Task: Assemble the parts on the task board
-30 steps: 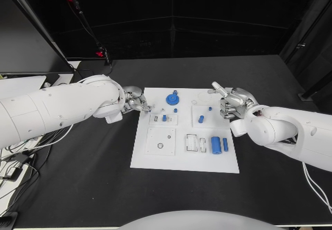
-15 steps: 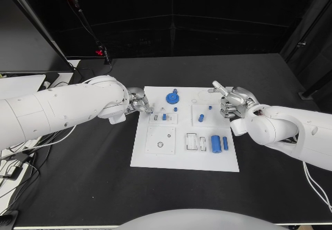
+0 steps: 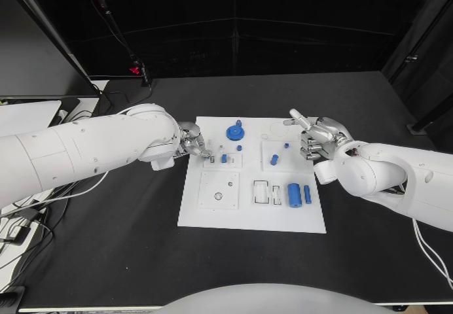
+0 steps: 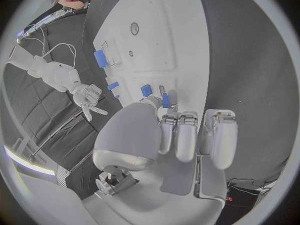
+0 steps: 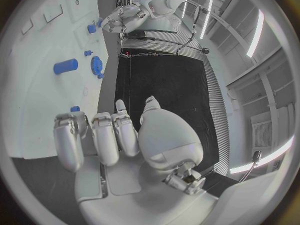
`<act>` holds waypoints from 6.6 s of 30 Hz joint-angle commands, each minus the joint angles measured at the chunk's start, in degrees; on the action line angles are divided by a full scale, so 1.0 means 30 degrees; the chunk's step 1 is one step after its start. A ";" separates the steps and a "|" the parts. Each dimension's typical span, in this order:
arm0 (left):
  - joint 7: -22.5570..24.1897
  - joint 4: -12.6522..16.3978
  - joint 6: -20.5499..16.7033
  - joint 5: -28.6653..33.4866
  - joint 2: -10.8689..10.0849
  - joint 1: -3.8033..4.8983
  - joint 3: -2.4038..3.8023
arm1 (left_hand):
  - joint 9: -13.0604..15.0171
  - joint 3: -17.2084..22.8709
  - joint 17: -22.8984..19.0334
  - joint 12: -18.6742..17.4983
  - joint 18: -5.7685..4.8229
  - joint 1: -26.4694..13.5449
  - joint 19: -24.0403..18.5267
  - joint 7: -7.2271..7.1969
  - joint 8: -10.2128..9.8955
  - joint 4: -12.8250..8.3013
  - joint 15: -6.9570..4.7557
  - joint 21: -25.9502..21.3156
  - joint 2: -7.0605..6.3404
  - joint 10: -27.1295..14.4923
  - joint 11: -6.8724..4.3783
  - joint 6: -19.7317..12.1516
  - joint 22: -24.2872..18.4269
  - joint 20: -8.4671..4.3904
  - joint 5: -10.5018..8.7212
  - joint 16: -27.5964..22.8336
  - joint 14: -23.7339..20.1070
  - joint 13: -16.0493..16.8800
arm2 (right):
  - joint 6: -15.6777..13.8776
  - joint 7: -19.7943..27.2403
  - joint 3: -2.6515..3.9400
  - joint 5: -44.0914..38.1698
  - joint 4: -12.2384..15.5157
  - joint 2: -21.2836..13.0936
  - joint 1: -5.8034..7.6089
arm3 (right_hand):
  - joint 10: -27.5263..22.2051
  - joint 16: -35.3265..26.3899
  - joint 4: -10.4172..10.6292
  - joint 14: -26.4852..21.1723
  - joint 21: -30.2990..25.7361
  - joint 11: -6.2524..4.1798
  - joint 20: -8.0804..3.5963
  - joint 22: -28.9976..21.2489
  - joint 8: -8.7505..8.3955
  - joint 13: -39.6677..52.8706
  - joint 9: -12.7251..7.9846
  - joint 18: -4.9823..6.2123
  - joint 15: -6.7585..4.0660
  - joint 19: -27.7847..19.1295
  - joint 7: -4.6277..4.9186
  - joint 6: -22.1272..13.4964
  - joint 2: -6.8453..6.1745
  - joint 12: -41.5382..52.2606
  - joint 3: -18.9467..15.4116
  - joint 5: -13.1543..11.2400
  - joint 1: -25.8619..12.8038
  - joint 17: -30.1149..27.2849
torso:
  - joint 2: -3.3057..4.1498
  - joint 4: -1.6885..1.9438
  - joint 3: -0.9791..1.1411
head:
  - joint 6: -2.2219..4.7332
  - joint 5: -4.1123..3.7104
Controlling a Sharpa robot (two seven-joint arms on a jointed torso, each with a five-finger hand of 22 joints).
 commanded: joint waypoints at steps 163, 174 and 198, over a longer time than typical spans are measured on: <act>-0.0422 -0.0357 0.1553 -0.0111 0.0693 -0.0357 0.0013 | -0.0688 -0.2725 0.5031 -0.0046 -0.0094 -0.6073 0.1904 0.0256 0.0022 -0.0699 0.0311 -0.0020 0.0209 0.2000 0.0311 -0.0815 0.4992 0.0342 -0.5359 0.0016 0.1925 0.5023 | 0.0235 0.0091 0.0009 0.0001 0.0029 -0.0135 0.0023 | 0.1988 0.0047 0.0017 0.1953 0.0056 0.0134 0.0124 0.5032 0.0229 0.5028 0.0021 -0.0135 0.0142 0.2026 0.1454 -0.0210 0.0085 0.0048 0.0038 0.0127 0.0192 0.5032 | -0.0003 0.0004 0.0000 | -0.0599 -0.0428; -0.0500 -0.0199 0.0851 -0.0396 0.0526 -0.0357 0.0013 | -0.0642 -0.2796 0.5031 -0.0046 -0.0082 -0.6128 0.1868 0.0213 0.0138 -0.0707 0.0313 -0.0052 0.0326 0.2000 0.0273 -0.0751 0.4976 0.0343 -0.5315 0.0016 0.1925 0.5023 | 0.0268 0.0053 0.0009 0.0001 -0.0009 -0.0112 0.0020 | 0.1988 0.0047 0.0020 0.1953 0.0056 0.0140 0.0128 0.5032 0.0249 0.5028 0.0023 -0.0135 0.0146 0.2026 0.1460 -0.0209 0.0100 0.0048 0.0039 0.0126 0.0191 0.5032 | -0.0012 -0.0009 0.0008 | -0.0618 -0.0418; -0.0350 -0.0146 0.0020 -0.0687 0.0431 -0.0357 0.0015 | -0.0179 -0.3106 0.5031 -0.0046 -0.0078 -0.6023 0.1857 0.0140 0.0748 -0.0717 0.0256 -0.0063 0.0324 0.2000 0.0202 -0.0933 0.4970 0.0315 -0.5234 0.0016 0.1925 0.5023 | 0.0360 -0.0020 0.0007 0.0001 -0.0036 -0.0077 0.0006 | 0.1988 0.0047 0.0020 0.1953 0.0056 0.0140 0.0128 0.5032 0.0249 0.5028 0.0023 -0.0135 0.0146 0.2026 0.1460 -0.0209 0.0100 0.0048 0.0039 0.0126 0.0191 0.5032 | 0.0000 0.0009 0.0011 | -0.0622 -0.0417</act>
